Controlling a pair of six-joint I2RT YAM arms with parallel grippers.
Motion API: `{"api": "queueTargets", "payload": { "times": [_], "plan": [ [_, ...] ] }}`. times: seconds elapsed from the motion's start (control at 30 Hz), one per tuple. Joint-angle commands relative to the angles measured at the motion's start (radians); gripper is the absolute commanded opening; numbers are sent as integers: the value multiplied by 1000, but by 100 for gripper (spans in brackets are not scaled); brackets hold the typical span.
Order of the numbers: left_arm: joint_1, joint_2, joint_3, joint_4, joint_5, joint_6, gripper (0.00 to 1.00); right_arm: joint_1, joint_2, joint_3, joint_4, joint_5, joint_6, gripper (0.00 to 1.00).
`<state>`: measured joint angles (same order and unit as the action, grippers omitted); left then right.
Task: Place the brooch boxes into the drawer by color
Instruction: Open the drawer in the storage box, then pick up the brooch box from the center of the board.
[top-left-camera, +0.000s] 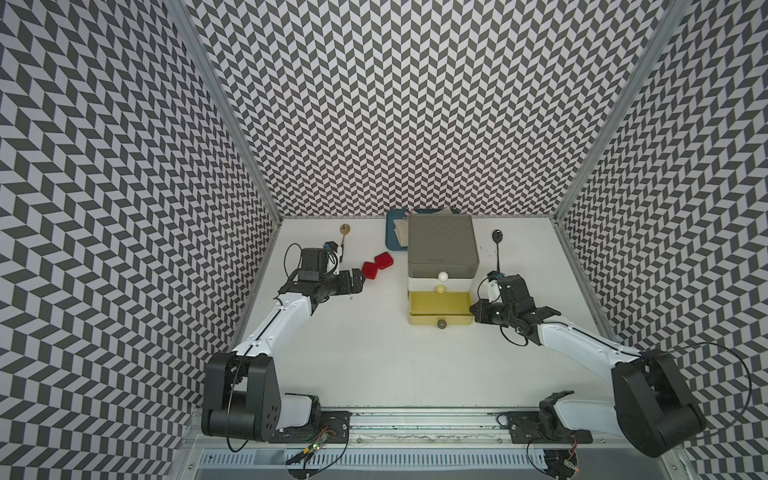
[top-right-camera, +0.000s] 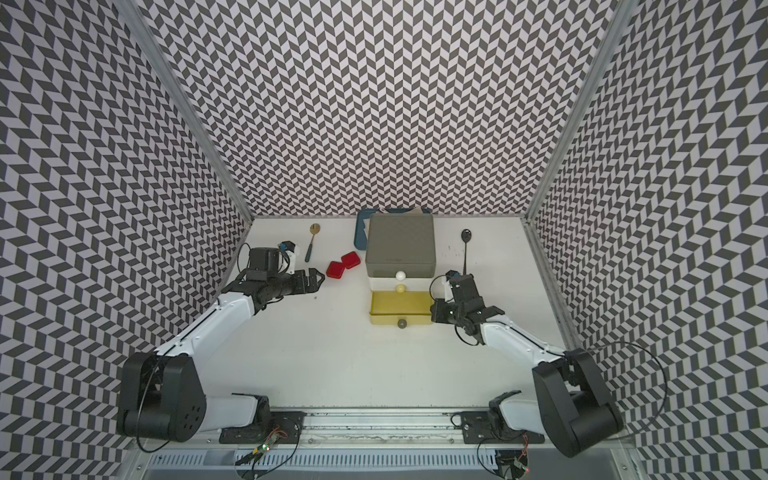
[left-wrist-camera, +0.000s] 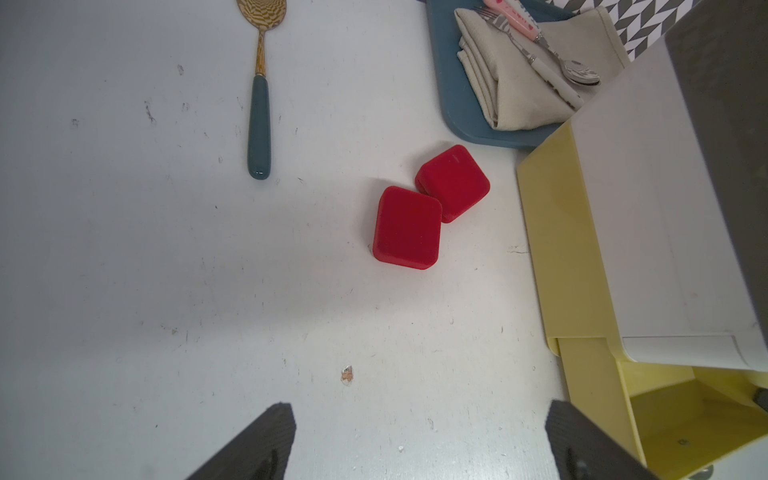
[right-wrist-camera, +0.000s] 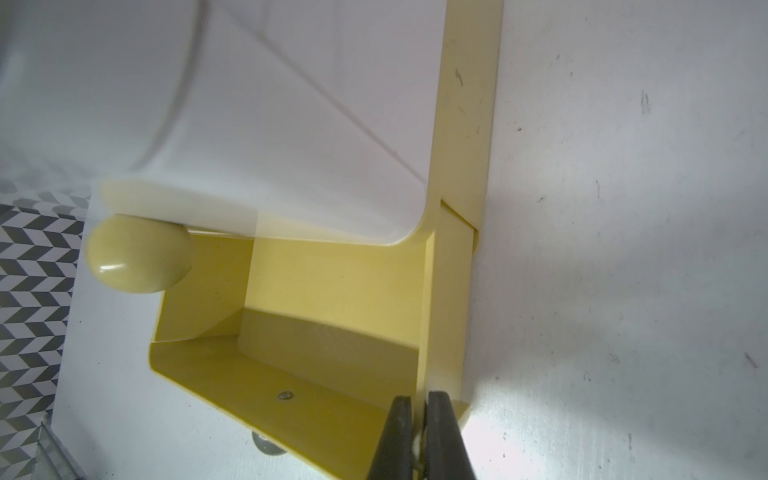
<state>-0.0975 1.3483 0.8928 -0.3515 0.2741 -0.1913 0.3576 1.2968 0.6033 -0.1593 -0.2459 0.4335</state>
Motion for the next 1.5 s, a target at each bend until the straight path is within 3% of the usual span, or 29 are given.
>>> {"api": "queueTargets", "payload": {
  "times": [0.0,0.37,0.6,0.67,0.8,0.9,1.2,1.47],
  "plan": [
    [4,-8,9,-19,-13,17,100,7,-50,-22,-6,1,11,0],
    [4,24,11,-16,11,-6,100,61,-177,-73,-57,17,56,0],
    [5,50,37,-42,5,-8,100,71,-185,-100,-56,16,63,1],
    [5,62,54,-53,4,-10,100,71,-180,-102,-51,11,61,8],
    [4,121,125,-100,-2,-32,100,76,-182,-84,-46,3,54,41],
    [4,182,189,-136,-5,-37,100,76,-197,-53,-61,18,47,55],
    [-30,388,365,-216,-64,-45,96,75,-286,14,-134,74,27,67],
    [-112,548,518,-270,-165,-24,96,75,-294,-3,-145,43,2,69]
  ]
}}
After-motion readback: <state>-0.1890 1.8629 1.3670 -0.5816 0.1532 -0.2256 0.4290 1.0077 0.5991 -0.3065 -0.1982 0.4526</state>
